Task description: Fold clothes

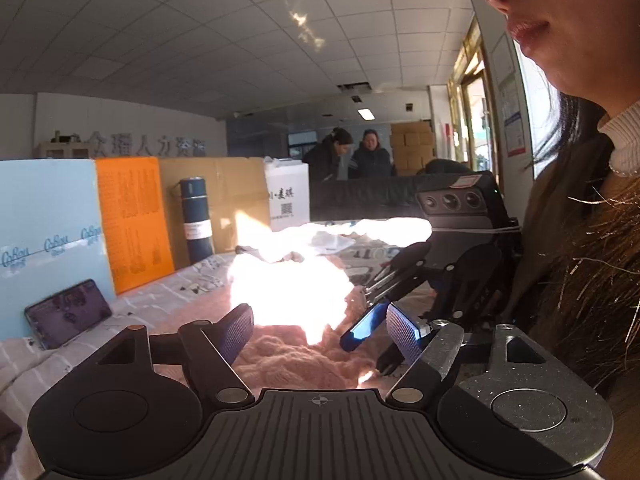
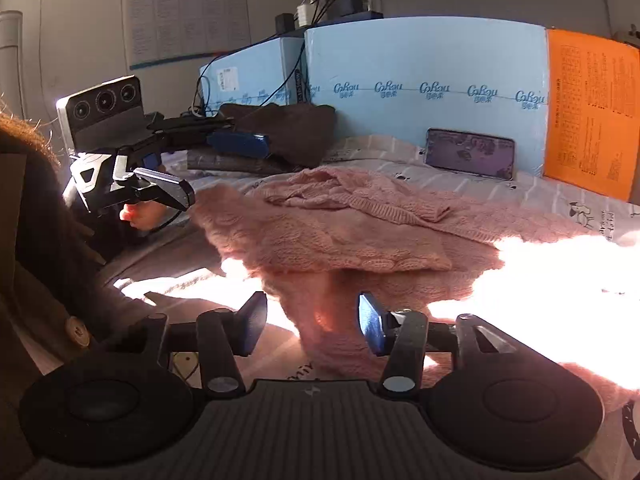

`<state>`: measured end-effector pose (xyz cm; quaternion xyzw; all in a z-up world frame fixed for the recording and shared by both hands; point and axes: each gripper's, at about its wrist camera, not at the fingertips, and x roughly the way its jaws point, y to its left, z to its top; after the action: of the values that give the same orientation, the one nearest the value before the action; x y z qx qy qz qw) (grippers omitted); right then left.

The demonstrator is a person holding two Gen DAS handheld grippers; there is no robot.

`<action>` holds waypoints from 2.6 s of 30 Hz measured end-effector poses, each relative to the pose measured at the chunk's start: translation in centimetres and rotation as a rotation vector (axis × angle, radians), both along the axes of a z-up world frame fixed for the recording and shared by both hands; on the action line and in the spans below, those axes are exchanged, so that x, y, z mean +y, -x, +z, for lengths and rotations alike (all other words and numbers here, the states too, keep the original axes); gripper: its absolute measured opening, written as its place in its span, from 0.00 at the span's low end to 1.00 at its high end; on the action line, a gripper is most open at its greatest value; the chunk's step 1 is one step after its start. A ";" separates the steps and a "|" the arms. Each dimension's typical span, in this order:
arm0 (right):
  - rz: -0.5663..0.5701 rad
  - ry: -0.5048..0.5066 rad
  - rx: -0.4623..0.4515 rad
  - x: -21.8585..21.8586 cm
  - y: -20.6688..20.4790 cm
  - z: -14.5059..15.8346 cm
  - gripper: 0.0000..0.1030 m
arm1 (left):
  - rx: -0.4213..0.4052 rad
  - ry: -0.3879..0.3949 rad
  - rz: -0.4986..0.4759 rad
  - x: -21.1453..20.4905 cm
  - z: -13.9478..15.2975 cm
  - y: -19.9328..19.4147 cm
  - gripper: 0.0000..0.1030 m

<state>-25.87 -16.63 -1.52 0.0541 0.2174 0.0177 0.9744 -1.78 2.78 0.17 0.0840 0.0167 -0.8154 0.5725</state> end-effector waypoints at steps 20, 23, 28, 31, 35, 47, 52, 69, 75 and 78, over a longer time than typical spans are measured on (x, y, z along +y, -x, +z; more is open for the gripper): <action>-1.253 -0.504 -0.143 -19.3 9.2 -3.0 0.81 | 0.430 -0.105 0.633 -2.4 -0.5 -8.3 0.97; -1.289 -0.475 -0.104 -19.8 7.9 -3.2 0.55 | 0.399 -0.121 0.624 -2.6 -0.6 -7.8 0.97; -1.225 -0.384 -0.085 -19.0 6.6 -3.3 0.12 | 0.391 -0.123 0.614 -2.6 -0.7 -7.6 0.97; -1.236 -0.310 -0.158 -17.3 7.4 -1.9 0.11 | 0.398 -0.117 0.619 -2.5 -0.6 -7.7 0.97; -1.267 -0.206 -0.270 -14.5 9.1 1.4 0.10 | 0.401 -0.126 0.634 -2.6 -0.7 -7.8 0.97; -1.315 -0.151 -0.186 -14.4 9.4 2.0 0.15 | 0.390 -0.124 0.713 -2.6 -0.7 -8.1 0.97; -1.013 -0.185 -0.159 -13.5 3.5 3.4 0.58 | 0.331 -0.133 0.839 -2.7 -0.7 -8.2 0.97; -0.286 -0.290 0.287 -7.5 -12.2 -0.5 0.75 | 0.240 -0.119 0.873 -2.1 -0.3 -7.5 0.97; -0.236 -0.194 0.222 -4.9 -10.5 -1.2 0.18 | 0.236 -0.111 0.849 -2.2 -0.3 -7.2 0.97; -0.149 -0.339 0.118 -5.0 -8.9 -0.1 0.12 | 0.234 -0.112 0.821 -2.2 -0.4 -7.1 0.97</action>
<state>-16.97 -21.62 -1.61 0.2346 0.2636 -0.0215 0.9354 5.32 0.55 -0.22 0.0086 0.1579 -0.5217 0.8383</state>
